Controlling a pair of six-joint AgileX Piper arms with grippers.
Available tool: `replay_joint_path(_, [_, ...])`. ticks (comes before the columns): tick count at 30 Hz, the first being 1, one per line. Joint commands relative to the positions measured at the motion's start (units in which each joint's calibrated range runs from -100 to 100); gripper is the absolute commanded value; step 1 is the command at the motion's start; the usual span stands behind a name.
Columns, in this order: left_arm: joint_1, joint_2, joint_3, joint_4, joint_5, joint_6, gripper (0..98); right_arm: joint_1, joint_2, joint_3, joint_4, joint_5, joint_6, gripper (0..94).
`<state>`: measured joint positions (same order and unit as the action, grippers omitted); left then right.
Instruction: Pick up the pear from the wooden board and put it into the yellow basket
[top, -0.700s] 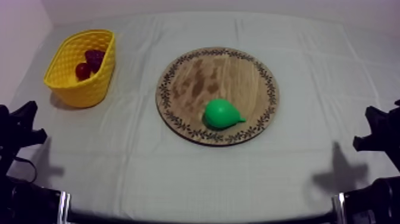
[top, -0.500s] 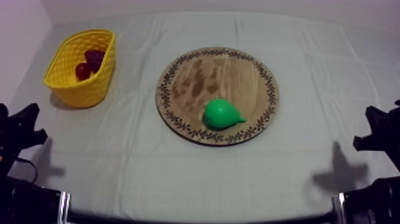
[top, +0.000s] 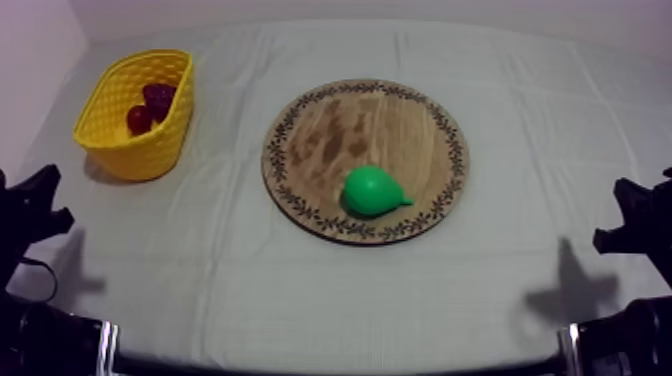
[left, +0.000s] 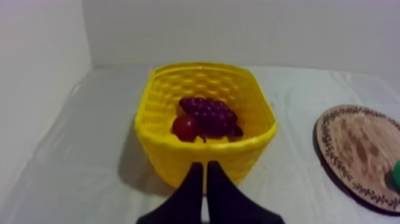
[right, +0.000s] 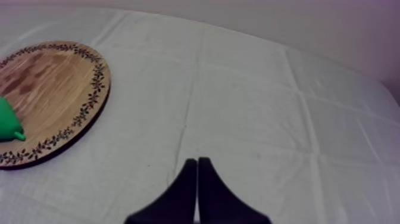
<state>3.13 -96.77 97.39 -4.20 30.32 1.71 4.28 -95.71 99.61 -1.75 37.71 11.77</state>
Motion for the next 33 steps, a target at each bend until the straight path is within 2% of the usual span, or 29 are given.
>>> replay_joint_path(1, [0.29, 2.49, -3.15, -0.22, -0.32, 0.36, 0.0, 0.00, -0.05, 0.05, 0.02, 0.03, 0.02, 0.5])
replay_joint_path(7, [1.41, 11.70, -15.53, -0.27, 2.32, 0.40, 0.0, 0.00, -0.05, 0.05, 0.02, 0.03, 0.01, 0.5])
replay_joint_path(16, [3.57, 29.11, -36.93, 0.02, 7.81, -1.48, 0.0, 0.04, -0.05, 0.05, 0.02, 0.03, 0.02, 0.5])
replay_joint_path(22, [6.69, 41.17, -52.48, 0.85, 13.60, -4.27, 0.0, 0.04, -0.05, 0.05, 0.02, 0.03, 0.02, 0.5])
replay_joint_path(33, [13.47, 58.84, -74.02, 1.07, 21.43, -5.99, 0.0, 0.00, -0.05, 0.05, 0.02, 0.03, 0.02, 0.5])
